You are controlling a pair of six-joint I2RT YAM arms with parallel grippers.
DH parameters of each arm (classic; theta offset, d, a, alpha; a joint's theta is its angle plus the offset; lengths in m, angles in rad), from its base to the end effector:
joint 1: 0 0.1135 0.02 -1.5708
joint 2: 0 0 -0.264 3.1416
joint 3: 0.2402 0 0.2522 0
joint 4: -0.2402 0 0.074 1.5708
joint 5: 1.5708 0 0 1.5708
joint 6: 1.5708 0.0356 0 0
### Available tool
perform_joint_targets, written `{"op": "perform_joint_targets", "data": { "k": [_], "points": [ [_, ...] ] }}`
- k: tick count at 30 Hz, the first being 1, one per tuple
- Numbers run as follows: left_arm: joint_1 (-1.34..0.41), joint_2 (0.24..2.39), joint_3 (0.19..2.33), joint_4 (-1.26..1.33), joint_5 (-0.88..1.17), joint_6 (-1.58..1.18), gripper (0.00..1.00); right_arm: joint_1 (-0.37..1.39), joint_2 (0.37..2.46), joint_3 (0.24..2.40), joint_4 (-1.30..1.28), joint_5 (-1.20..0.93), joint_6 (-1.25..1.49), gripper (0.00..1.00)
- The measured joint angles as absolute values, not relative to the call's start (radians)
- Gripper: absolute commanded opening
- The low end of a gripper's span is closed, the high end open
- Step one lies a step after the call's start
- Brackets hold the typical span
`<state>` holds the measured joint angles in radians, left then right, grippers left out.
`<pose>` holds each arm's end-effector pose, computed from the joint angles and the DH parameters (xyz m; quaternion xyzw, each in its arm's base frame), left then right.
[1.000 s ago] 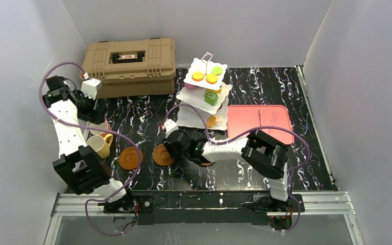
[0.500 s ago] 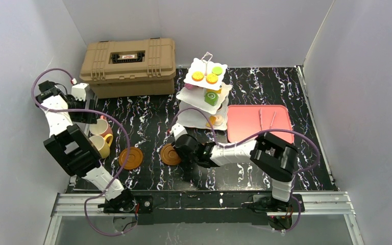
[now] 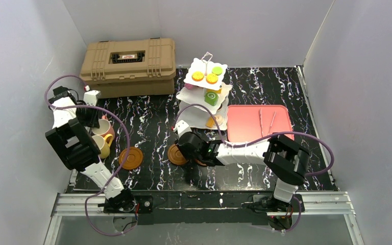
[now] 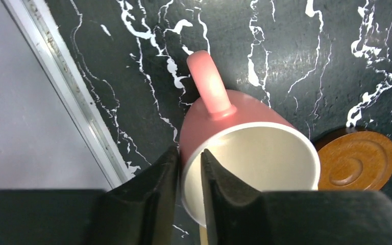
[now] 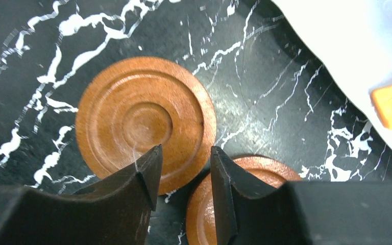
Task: Serve the afternoon tea
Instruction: Move the cup to the center of the board.
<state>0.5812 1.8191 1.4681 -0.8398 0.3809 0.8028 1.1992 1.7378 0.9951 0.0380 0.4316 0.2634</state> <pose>0.3209 0.1950 0.2421 0.1422 0.9544 -0.0248 0.2614 0.1467 0.3355 0.1835 -0.3197 0.8319 0.1291 0.4349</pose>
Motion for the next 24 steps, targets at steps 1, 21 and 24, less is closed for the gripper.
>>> {"op": "perform_joint_targets", "data": {
  "k": [1, 21, 24],
  "points": [
    [0.577, 1.819, 1.462, -0.836, 0.381, 0.811, 0.15, 1.199, 1.738, 1.006, 0.037, 0.431, 0.264, 0.49],
    [0.197, 1.763, 1.357, -0.802, 0.4, 0.569, 0.0, 1.171, 1.678, 1.051, 0.103, 0.442, 0.276, 0.86],
    [0.154, 1.71, 1.29, -0.746, 0.393, 0.459, 0.0, 1.164, 1.679, 1.051, 0.13, 0.437, 0.277, 0.88]
  ]
}}
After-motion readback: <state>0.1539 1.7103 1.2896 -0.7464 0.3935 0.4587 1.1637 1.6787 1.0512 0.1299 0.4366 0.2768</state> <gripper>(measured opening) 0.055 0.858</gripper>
